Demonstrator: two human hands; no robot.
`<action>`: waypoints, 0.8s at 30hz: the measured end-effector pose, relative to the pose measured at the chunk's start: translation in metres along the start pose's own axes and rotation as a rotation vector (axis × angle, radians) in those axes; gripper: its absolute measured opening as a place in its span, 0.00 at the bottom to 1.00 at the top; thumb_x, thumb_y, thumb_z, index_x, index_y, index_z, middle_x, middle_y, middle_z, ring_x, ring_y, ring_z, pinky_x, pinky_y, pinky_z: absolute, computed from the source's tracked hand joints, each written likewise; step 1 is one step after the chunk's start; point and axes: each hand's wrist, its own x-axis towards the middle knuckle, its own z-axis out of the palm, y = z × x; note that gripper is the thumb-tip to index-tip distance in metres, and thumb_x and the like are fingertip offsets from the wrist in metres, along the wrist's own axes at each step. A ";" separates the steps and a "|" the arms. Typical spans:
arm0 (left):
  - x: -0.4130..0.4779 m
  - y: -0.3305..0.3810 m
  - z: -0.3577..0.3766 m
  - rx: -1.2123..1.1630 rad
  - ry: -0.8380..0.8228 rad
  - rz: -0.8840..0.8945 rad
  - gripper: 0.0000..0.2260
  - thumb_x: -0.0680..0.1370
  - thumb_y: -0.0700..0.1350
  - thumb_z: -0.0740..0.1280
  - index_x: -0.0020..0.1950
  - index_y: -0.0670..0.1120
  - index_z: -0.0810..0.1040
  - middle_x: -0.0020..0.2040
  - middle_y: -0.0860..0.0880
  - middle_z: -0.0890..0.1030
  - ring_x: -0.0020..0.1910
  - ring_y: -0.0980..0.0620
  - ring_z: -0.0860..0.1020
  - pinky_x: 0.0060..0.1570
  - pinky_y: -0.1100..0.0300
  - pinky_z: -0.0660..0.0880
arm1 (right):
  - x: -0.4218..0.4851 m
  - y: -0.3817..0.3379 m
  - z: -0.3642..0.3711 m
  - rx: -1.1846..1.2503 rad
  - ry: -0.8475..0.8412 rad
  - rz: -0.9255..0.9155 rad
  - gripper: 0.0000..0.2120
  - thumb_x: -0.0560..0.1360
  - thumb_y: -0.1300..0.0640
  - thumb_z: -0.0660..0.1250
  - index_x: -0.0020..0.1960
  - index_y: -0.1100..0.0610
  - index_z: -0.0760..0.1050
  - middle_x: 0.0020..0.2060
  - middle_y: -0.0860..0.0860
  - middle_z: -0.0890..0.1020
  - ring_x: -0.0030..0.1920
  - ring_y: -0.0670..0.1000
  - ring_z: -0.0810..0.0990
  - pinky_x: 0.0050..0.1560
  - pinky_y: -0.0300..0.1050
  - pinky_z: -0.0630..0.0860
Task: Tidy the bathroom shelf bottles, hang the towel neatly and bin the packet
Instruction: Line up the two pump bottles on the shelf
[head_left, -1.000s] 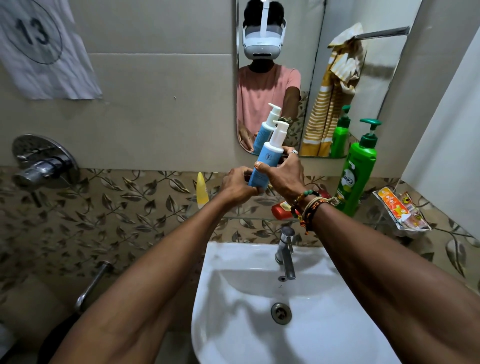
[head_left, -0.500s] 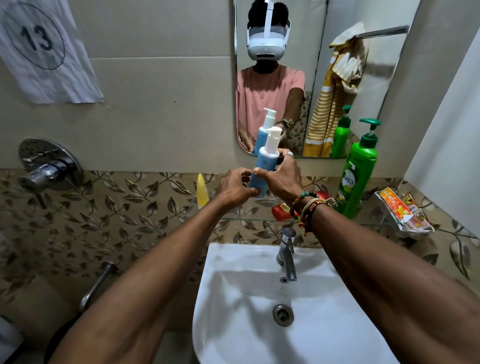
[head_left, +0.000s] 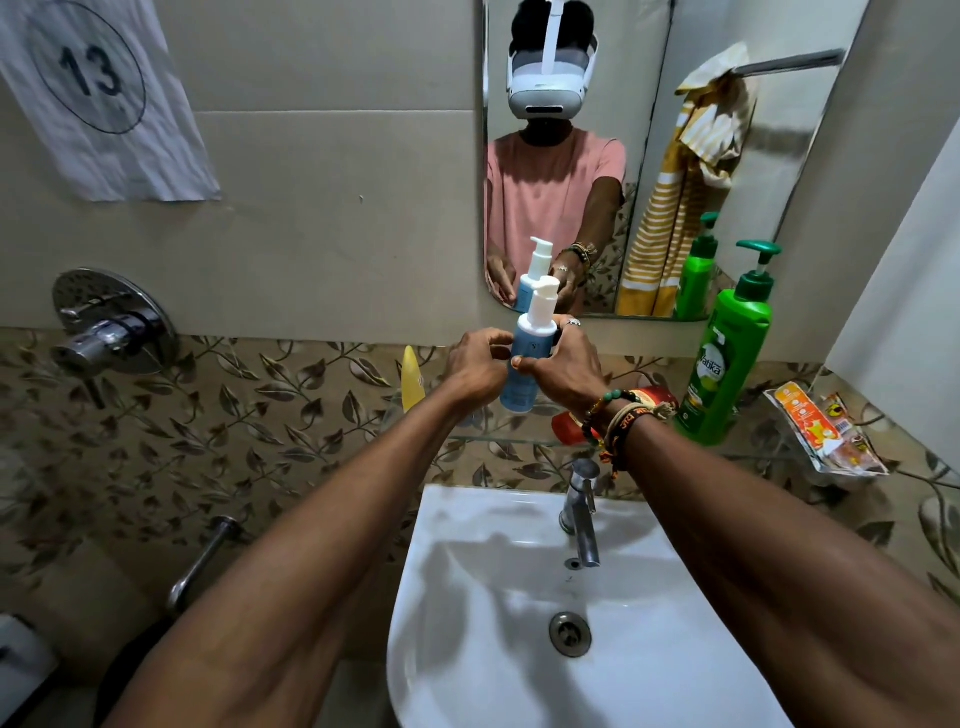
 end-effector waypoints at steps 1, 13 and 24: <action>-0.001 0.000 0.000 -0.006 -0.001 -0.002 0.20 0.76 0.36 0.68 0.68 0.45 0.75 0.64 0.45 0.79 0.63 0.45 0.77 0.61 0.45 0.77 | 0.000 0.001 0.001 0.000 -0.005 0.001 0.25 0.67 0.60 0.77 0.61 0.58 0.72 0.55 0.55 0.80 0.55 0.55 0.79 0.58 0.55 0.78; -0.003 -0.004 -0.001 0.004 -0.045 -0.055 0.19 0.76 0.35 0.68 0.67 0.42 0.76 0.63 0.43 0.80 0.62 0.44 0.77 0.62 0.45 0.76 | -0.001 0.003 0.013 -0.020 -0.074 0.006 0.24 0.65 0.60 0.79 0.58 0.58 0.75 0.54 0.56 0.81 0.54 0.56 0.79 0.57 0.58 0.77; -0.002 -0.005 0.000 -0.020 -0.054 -0.072 0.21 0.76 0.33 0.67 0.68 0.42 0.74 0.65 0.42 0.78 0.64 0.43 0.76 0.63 0.44 0.75 | 0.001 0.006 0.015 -0.034 -0.086 0.025 0.26 0.64 0.59 0.80 0.58 0.57 0.74 0.55 0.55 0.80 0.56 0.57 0.79 0.58 0.58 0.78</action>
